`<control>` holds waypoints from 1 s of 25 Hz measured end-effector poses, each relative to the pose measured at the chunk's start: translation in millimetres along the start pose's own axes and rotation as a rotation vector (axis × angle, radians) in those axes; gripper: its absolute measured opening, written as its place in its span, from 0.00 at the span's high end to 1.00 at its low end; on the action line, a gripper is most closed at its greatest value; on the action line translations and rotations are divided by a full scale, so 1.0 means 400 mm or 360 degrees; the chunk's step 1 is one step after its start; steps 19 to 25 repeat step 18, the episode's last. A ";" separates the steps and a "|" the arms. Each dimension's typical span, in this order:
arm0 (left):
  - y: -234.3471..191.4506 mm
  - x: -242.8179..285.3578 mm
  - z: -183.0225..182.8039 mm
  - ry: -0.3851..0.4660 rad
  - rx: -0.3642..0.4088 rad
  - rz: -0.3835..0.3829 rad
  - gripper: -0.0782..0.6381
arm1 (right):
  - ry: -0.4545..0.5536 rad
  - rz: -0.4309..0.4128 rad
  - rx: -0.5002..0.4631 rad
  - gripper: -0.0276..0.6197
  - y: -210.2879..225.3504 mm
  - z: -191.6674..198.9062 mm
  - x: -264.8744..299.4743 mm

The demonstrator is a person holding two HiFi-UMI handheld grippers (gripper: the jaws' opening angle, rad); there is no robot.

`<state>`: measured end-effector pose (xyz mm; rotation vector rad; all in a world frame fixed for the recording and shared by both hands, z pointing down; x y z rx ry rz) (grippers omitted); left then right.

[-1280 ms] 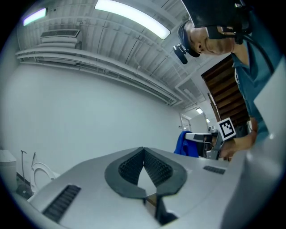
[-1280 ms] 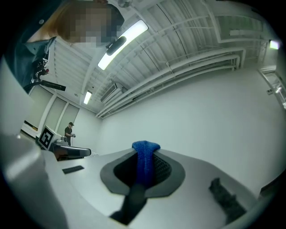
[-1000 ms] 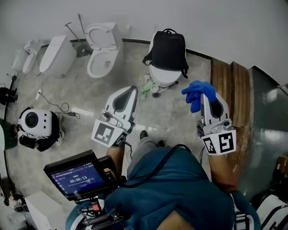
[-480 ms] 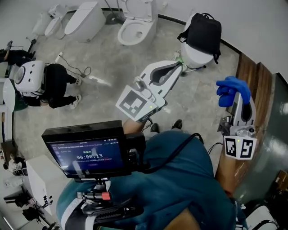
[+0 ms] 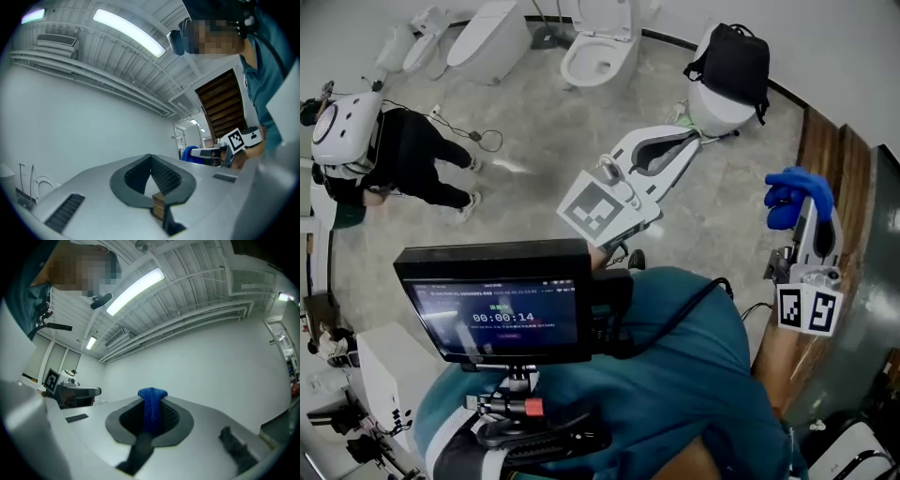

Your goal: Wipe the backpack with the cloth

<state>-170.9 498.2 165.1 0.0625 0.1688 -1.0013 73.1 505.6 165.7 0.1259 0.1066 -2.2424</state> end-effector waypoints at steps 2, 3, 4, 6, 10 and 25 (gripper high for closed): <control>0.008 0.002 -0.004 -0.0003 -0.0001 -0.0011 0.89 | -0.0009 0.0006 0.0009 0.92 0.009 -0.001 -0.008; 0.006 0.009 -0.001 -0.0006 -0.0006 -0.0021 0.89 | -0.0016 0.0002 0.0013 0.92 0.018 0.002 -0.004; 0.001 0.022 0.005 -0.0011 -0.0010 -0.0032 0.89 | -0.0023 -0.0006 0.0018 0.92 0.031 0.010 0.005; -0.004 0.051 0.025 -0.0022 -0.0004 -0.0044 0.89 | -0.0024 -0.0021 0.0020 0.92 0.066 0.028 0.025; 0.052 0.014 -0.011 -0.0026 -0.0007 -0.0022 0.89 | -0.0026 -0.0004 0.0011 0.92 0.040 -0.021 -0.037; 0.152 -0.095 -0.103 0.0019 -0.0002 -0.0021 0.89 | -0.0014 -0.0007 -0.0045 0.92 -0.044 -0.114 -0.157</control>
Point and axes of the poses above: the fingertips, and each gripper's own axes: x forward along the fingers, y to its right, z out of its underside, the point moved 4 cm from there along -x, backward along the fingers, and after that the axes turned 11 degrees about -z, right-handed, at the moved point
